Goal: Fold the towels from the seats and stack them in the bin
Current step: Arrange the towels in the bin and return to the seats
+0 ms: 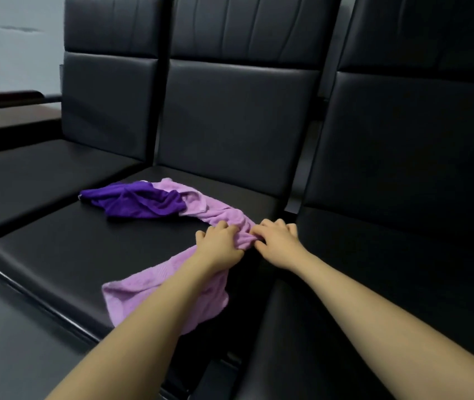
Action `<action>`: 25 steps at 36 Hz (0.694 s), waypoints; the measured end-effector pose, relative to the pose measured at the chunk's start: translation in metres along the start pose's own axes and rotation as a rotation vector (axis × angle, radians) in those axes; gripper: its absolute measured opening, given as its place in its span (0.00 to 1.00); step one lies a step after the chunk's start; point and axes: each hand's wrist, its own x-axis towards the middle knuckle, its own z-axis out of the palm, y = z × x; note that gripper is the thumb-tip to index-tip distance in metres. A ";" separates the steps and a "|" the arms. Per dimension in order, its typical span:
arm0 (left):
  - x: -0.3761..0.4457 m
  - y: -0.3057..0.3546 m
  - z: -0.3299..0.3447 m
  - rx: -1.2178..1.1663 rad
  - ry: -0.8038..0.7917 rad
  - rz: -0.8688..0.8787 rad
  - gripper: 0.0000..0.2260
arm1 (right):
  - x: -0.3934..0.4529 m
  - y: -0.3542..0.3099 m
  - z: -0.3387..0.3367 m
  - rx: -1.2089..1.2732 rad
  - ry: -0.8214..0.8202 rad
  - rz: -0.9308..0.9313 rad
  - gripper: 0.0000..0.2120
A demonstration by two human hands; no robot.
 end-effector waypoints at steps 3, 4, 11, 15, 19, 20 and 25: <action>0.000 0.021 0.006 -0.027 -0.019 0.053 0.19 | -0.016 0.019 -0.007 0.035 -0.003 0.038 0.08; 0.000 0.026 0.008 -0.037 -0.019 0.068 0.19 | -0.019 0.023 -0.008 0.070 -0.007 0.056 0.08; 0.001 0.055 0.014 -0.085 0.051 0.029 0.13 | -0.030 0.043 -0.014 0.479 0.119 0.237 0.09; 0.009 0.050 0.016 -0.129 0.188 -0.064 0.14 | -0.018 0.036 -0.013 0.446 0.081 0.389 0.16; 0.012 0.048 0.014 -0.057 0.107 -0.023 0.21 | -0.012 0.027 -0.009 0.098 -0.122 0.401 0.20; 0.012 0.049 0.013 -0.021 0.090 -0.017 0.17 | -0.012 0.024 -0.008 0.089 -0.142 0.391 0.20; 0.015 0.048 0.017 0.029 0.136 -0.024 0.11 | -0.011 0.018 -0.005 0.132 -0.136 0.380 0.16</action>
